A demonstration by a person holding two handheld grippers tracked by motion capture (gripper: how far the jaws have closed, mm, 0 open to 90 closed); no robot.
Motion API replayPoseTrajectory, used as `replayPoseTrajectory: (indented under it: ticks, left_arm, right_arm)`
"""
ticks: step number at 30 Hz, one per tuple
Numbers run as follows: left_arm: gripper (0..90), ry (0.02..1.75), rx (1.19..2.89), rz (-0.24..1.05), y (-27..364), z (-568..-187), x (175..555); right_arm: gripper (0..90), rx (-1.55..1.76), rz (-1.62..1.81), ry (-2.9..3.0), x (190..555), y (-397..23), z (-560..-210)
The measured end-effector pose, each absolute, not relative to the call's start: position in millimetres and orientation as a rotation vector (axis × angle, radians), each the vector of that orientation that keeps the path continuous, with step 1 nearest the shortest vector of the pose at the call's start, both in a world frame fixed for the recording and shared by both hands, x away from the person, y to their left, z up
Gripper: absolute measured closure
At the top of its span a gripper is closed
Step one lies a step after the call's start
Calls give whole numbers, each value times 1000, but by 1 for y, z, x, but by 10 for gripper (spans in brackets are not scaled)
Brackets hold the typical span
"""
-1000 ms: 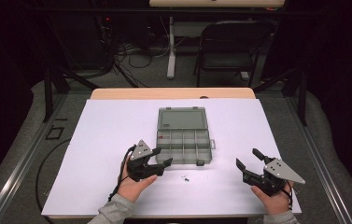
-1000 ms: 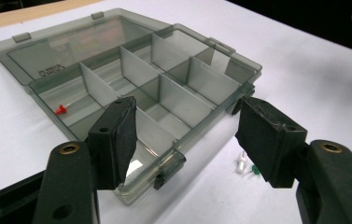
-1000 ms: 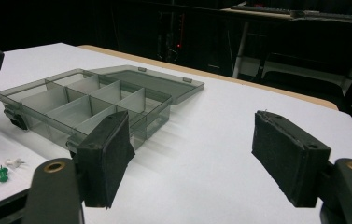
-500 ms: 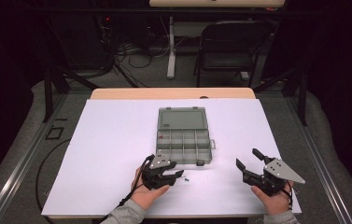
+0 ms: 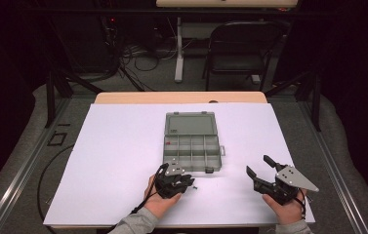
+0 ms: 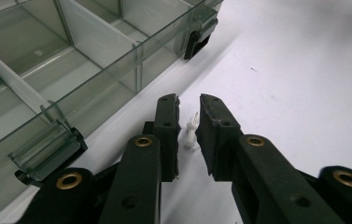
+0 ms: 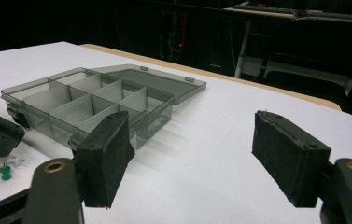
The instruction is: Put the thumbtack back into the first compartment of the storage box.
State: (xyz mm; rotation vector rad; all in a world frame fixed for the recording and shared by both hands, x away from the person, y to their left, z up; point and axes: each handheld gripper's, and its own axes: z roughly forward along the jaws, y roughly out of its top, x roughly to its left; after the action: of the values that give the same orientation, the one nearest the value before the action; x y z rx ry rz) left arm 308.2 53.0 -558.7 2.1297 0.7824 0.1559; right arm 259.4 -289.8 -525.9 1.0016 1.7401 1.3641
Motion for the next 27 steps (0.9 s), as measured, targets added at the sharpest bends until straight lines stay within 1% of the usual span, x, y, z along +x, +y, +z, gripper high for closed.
replayPoseTrajectory:
  ticks: [11,19,27]
  left_arm:
    - [797,780,2152,153,49,-565,311]
    - [840,779,2163,169,49,-566,312]
    - [852,777,2165,161,50,-566,313]
  right_arm:
    - [276,1002,1366,1741,259,-290,-526]
    - [276,1001,1367,1742,260,-289,-526]
    - [276,1000,1362,1747,260,-289,-526]
